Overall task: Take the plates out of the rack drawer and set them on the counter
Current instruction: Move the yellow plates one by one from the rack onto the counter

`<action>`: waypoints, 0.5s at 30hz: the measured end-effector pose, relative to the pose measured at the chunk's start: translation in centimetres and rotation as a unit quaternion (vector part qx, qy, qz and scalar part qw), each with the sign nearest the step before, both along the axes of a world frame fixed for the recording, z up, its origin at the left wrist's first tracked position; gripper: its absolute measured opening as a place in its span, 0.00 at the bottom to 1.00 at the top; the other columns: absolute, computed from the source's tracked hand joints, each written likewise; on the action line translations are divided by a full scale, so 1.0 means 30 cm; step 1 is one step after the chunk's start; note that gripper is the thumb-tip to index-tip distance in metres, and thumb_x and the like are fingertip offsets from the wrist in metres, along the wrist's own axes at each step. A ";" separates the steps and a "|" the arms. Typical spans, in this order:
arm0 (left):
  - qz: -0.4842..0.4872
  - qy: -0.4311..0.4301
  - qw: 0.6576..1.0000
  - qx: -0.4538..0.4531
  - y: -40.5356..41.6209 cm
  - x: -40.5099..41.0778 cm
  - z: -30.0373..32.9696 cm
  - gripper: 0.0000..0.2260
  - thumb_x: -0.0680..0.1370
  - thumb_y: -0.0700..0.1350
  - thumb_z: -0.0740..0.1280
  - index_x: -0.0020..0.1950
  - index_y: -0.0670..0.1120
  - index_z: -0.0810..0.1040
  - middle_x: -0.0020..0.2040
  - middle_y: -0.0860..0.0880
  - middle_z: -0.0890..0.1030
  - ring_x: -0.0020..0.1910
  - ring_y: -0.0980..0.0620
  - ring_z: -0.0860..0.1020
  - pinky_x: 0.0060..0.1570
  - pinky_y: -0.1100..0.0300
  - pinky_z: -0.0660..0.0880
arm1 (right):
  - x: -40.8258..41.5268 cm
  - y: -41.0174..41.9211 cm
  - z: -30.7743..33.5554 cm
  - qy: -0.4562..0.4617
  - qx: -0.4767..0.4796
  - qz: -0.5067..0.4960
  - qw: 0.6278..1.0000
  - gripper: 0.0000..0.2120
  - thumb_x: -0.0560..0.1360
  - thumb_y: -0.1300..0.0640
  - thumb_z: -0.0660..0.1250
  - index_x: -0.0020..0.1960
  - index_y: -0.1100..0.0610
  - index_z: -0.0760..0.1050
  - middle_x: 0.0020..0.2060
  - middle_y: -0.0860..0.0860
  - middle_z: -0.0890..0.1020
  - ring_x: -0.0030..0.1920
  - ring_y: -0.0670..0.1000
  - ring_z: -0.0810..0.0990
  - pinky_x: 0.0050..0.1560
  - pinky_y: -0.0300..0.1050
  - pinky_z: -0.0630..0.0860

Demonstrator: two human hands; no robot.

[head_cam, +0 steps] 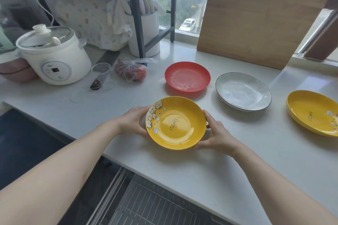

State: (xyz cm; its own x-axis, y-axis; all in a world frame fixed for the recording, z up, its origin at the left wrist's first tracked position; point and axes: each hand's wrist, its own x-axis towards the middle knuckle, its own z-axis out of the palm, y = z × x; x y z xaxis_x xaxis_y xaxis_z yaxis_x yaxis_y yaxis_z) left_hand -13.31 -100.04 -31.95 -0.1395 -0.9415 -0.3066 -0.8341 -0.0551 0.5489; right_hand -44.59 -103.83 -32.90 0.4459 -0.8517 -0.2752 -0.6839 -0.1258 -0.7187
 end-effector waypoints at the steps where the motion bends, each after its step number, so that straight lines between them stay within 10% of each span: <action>1: 0.008 0.000 1.000 0.003 0.001 0.003 0.000 0.49 0.63 0.52 0.82 0.78 0.61 0.57 0.75 0.53 0.64 0.75 0.50 0.58 0.75 0.48 0.57 | 0.003 0.004 -0.004 0.009 -0.004 -0.006 1.000 0.57 0.59 0.51 0.84 0.78 0.40 0.53 0.65 0.54 0.71 0.68 0.55 0.69 0.72 0.62 0.64; 7: 0.119 0.044 0.992 -0.022 0.096 -0.012 -0.006 0.49 0.67 0.50 0.80 0.80 0.48 0.54 0.76 0.49 0.65 0.76 0.50 0.59 0.74 0.53 0.57 | -0.027 0.121 0.016 0.040 -0.103 -0.070 0.991 0.58 0.64 0.40 0.80 0.81 0.47 0.47 0.76 0.43 0.64 0.72 0.51 0.65 0.70 0.56 0.62; 15: 0.059 0.058 0.963 -0.255 0.593 -0.229 -0.019 0.40 0.69 0.61 0.70 0.76 0.46 0.62 0.65 0.55 0.70 0.62 0.58 0.65 0.65 0.56 0.62 | -0.232 0.717 0.023 -0.083 -0.154 -0.064 0.982 0.41 0.69 0.38 0.71 0.77 0.48 0.61 0.62 0.36 0.73 0.60 0.37 0.71 0.60 0.23 0.65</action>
State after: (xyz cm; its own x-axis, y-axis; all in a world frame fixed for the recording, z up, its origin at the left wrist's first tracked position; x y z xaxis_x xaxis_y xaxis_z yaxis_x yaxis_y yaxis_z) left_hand -20.18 -82.26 -32.53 -0.0272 -0.9770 0.2117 -0.7701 0.1555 0.6187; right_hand -51.54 -82.31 -32.20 0.3463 -0.9354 0.0722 -0.5856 -0.2756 -0.7623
